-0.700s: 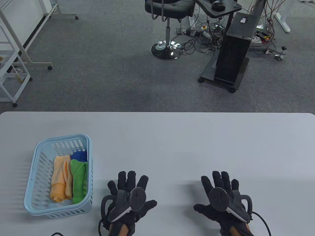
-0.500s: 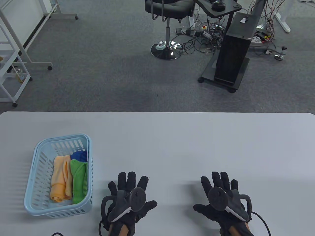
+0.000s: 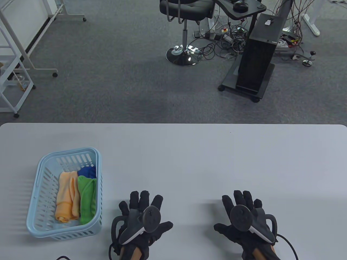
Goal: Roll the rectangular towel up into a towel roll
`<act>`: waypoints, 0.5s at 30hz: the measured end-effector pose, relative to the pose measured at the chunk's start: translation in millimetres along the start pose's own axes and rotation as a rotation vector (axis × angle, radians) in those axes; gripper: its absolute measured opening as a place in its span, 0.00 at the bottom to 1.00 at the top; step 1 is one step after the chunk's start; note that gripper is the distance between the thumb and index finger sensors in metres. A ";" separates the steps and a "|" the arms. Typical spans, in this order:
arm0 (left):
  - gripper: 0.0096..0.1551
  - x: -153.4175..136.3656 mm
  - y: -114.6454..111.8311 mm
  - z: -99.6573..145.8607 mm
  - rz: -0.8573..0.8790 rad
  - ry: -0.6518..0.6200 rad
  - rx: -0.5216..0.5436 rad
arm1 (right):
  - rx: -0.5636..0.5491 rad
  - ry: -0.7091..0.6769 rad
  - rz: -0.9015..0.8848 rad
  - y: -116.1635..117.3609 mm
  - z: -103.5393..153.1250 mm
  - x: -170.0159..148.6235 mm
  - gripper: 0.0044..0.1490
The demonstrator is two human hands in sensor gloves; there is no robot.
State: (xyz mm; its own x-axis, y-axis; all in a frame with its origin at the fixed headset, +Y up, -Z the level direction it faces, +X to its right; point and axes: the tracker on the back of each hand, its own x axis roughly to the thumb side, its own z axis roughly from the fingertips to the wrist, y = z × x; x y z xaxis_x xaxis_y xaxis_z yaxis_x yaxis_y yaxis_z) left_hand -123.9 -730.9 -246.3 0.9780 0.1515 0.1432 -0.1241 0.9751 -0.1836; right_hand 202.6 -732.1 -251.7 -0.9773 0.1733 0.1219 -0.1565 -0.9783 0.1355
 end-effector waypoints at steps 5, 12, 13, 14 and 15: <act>0.60 -0.1 -0.5 -0.3 0.007 0.000 -0.004 | 0.020 0.006 0.002 0.4 -0.5 -0.8 0.67; 0.59 -0.1 -1.1 -0.6 0.011 -0.003 -0.012 | 0.039 0.012 -0.003 1.3 -0.6 -1.4 0.66; 0.59 -0.2 -1.2 -0.4 0.013 -0.003 -0.015 | 0.041 0.012 -0.005 1.5 -0.8 -1.3 0.66; 0.59 -0.3 -1.2 -0.2 0.016 -0.003 -0.016 | 0.043 0.012 -0.005 1.7 -1.1 -1.2 0.66; 0.59 -0.5 -1.2 -0.1 0.019 -0.002 -0.017 | 0.048 0.013 -0.005 2.2 -1.5 -1.0 0.66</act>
State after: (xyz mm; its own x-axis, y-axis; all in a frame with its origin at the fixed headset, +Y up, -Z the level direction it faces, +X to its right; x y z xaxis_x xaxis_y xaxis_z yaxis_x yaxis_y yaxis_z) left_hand -124.2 -732.2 -246.3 0.9752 0.1700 0.1419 -0.1395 0.9693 -0.2025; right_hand 203.0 -734.6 -253.0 -0.9784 0.1759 0.1084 -0.1543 -0.9710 0.1828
